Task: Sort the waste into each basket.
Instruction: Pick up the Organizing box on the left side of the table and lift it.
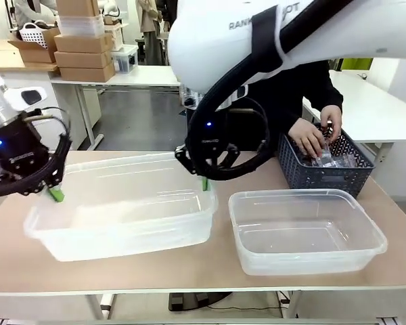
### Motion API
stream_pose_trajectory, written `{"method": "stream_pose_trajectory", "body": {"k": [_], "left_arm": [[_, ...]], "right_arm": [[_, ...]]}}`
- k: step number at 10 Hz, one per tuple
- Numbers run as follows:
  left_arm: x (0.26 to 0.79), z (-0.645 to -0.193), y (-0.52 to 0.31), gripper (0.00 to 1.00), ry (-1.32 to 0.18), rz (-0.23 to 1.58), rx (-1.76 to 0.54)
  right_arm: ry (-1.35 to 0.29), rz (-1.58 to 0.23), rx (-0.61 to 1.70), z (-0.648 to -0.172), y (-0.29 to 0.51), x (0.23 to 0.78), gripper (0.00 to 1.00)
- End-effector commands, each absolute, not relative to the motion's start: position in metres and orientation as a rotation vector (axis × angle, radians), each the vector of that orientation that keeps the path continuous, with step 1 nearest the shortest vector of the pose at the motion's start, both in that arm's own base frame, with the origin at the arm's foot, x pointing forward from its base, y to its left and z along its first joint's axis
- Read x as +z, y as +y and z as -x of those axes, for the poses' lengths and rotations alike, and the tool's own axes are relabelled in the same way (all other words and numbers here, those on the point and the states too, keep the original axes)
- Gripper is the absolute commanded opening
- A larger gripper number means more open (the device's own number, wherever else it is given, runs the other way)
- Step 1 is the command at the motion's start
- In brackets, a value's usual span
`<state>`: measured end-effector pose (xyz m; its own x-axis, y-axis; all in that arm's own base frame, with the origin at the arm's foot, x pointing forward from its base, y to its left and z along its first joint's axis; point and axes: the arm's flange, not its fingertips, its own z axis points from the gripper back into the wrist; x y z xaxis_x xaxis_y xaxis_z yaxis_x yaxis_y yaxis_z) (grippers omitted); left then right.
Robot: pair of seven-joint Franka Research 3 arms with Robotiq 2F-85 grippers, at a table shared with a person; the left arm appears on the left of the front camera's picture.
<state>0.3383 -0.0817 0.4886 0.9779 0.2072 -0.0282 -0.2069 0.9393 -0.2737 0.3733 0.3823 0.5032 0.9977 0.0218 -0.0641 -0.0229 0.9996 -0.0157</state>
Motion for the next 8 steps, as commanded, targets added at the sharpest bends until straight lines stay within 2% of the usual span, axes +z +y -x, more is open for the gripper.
{"method": "stream_pose_trajectory", "body": {"k": [1, 3, 5, 8], "left_arm": [[0.531, -0.358, -0.14, 0.06, -0.003, 0.398, 0.413], [0.544, -0.382, -0.201, 0.06, -0.027, 0.35, 0.329], [0.541, -0.4, -0.25, 0.06, -0.064, 0.275, 0.315], [0.536, -0.426, -0.283, 0.06, -0.105, 0.185, 0.299]], "right_arm": [[0.039, 0.054, -0.018, -0.381, 0.342, 0.51, 0.05], [-0.006, 0.073, -0.117, -0.385, 0.29, 0.513, 0.05], [-0.009, 0.005, -0.119, -0.381, 0.249, 0.503, 0.05], [0.023, -0.046, -0.219, -0.371, 0.211, 0.489, 0.05]]}}
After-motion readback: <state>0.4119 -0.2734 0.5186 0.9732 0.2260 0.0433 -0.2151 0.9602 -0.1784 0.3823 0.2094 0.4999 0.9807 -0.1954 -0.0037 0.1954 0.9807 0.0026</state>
